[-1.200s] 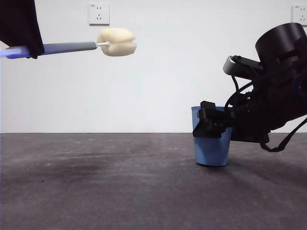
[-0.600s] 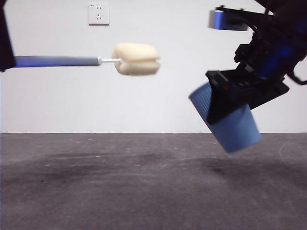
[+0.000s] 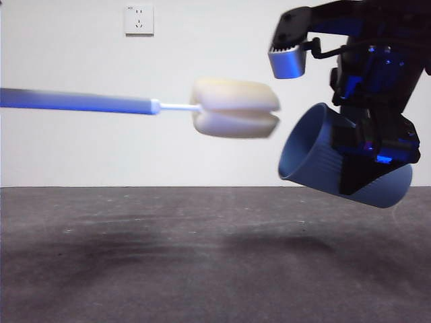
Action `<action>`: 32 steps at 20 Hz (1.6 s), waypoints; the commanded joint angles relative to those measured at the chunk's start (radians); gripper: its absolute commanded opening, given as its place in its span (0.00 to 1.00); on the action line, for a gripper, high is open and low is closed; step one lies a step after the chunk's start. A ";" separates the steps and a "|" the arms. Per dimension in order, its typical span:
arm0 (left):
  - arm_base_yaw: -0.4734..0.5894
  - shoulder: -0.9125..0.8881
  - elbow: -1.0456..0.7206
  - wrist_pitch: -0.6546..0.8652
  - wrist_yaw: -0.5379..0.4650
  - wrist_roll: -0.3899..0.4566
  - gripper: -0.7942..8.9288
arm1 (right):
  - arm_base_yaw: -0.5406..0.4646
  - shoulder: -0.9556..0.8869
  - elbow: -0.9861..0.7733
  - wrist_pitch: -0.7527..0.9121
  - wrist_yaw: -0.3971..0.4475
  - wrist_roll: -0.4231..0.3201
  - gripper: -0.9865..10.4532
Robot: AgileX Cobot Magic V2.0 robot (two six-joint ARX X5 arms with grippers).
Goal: Pick up the cup brush,pick up the cup,insert the brush into the cup,clean the cup,put the cup brush back,put the cup back to the fixed position on the table
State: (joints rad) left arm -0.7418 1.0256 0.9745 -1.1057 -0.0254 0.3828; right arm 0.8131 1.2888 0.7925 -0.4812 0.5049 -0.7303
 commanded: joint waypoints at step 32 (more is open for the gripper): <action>-0.188 0.013 0.003 -0.097 -0.072 -0.286 0.07 | 0.229 0.000 0.004 -0.022 0.072 -0.072 0.07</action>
State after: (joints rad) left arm -0.9306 1.0363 0.9745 -1.2034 -0.0933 0.1143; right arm 1.0397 1.2888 0.7929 -0.5072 0.5770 -0.8051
